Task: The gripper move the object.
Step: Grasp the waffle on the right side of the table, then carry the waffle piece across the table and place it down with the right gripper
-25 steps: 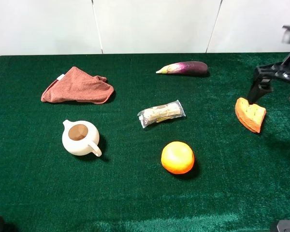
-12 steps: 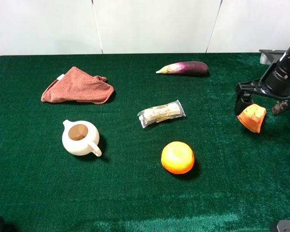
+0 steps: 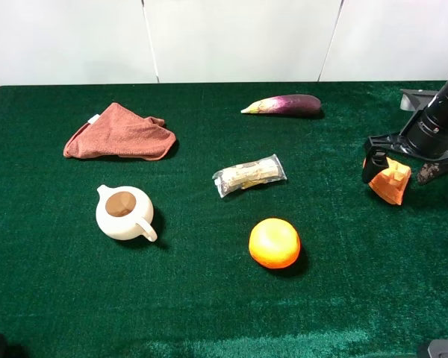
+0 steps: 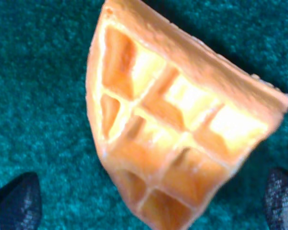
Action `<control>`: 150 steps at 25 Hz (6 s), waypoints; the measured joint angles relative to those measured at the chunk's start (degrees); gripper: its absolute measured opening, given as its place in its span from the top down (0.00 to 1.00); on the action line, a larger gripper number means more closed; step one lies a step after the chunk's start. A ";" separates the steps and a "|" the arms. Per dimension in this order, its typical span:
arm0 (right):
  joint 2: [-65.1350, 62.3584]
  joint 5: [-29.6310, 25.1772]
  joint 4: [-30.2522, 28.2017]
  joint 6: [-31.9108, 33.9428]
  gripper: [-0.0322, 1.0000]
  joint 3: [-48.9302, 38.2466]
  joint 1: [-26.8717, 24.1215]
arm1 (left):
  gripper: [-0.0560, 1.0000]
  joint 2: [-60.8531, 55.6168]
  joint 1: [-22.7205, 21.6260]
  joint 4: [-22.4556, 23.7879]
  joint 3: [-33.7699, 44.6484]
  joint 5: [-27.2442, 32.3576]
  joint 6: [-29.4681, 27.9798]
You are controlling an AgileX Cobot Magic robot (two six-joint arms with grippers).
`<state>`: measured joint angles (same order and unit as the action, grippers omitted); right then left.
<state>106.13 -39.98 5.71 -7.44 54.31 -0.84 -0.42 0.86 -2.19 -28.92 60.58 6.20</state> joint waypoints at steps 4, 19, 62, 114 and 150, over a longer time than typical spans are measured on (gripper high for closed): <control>1.56 2.16 0.39 -0.19 0.30 0.02 0.00 | 0.01 0.00 0.00 0.00 0.00 0.00 0.00; 4.96 6.89 0.39 -0.19 0.30 0.18 0.00 | 0.01 0.00 0.00 0.00 0.00 0.00 0.00; 1.72 -6.67 -2.08 1.69 0.49 8.56 0.00 | 0.01 0.00 0.00 0.00 0.00 0.00 0.00; 25.99 -16.77 -1.38 2.99 0.49 55.17 3.99 | 0.01 0.00 0.00 0.00 0.00 0.00 0.00; 31.30 -13.78 -5.71 5.77 0.30 55.33 3.99 | 0.01 0.00 0.00 0.00 0.00 0.00 0.02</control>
<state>137.43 -53.76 0.00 -1.67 109.64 3.15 -0.42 0.86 -2.19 -28.92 60.58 6.22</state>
